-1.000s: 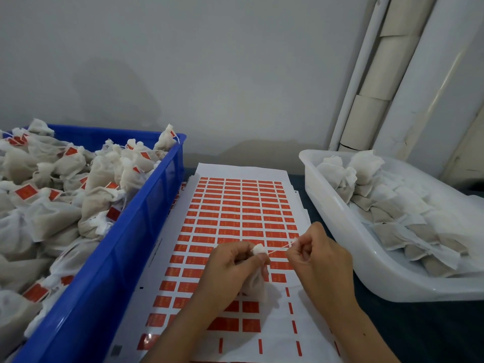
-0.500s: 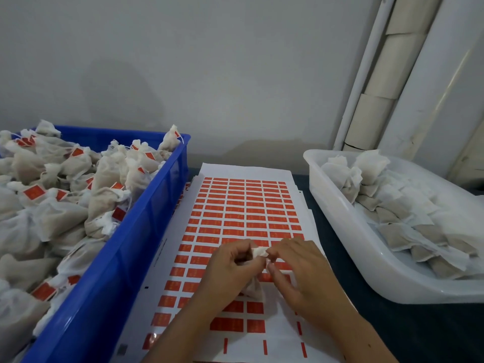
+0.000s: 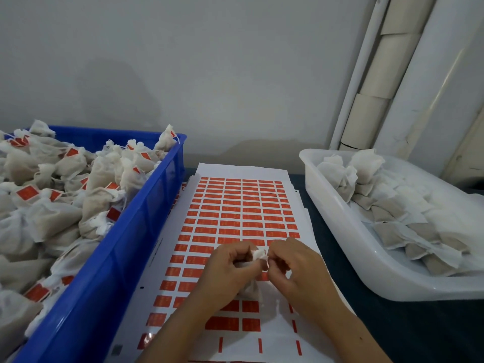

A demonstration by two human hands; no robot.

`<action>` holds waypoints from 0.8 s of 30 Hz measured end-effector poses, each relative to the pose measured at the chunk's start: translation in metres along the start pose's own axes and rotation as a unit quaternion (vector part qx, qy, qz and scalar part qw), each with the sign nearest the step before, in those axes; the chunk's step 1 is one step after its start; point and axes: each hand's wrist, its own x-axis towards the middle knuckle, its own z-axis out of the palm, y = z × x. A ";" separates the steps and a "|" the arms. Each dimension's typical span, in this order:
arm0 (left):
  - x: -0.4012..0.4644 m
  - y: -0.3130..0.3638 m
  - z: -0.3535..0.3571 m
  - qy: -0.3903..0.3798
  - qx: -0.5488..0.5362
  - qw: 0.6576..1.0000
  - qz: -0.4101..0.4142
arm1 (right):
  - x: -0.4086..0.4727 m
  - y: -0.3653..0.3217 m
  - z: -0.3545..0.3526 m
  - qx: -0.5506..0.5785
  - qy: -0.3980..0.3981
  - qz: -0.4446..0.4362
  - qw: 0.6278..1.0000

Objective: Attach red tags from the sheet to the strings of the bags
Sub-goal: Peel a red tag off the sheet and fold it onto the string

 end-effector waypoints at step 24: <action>0.004 0.001 -0.033 0.199 0.068 0.968 -0.138 | -0.003 0.003 -0.019 0.048 -0.227 0.030 0.972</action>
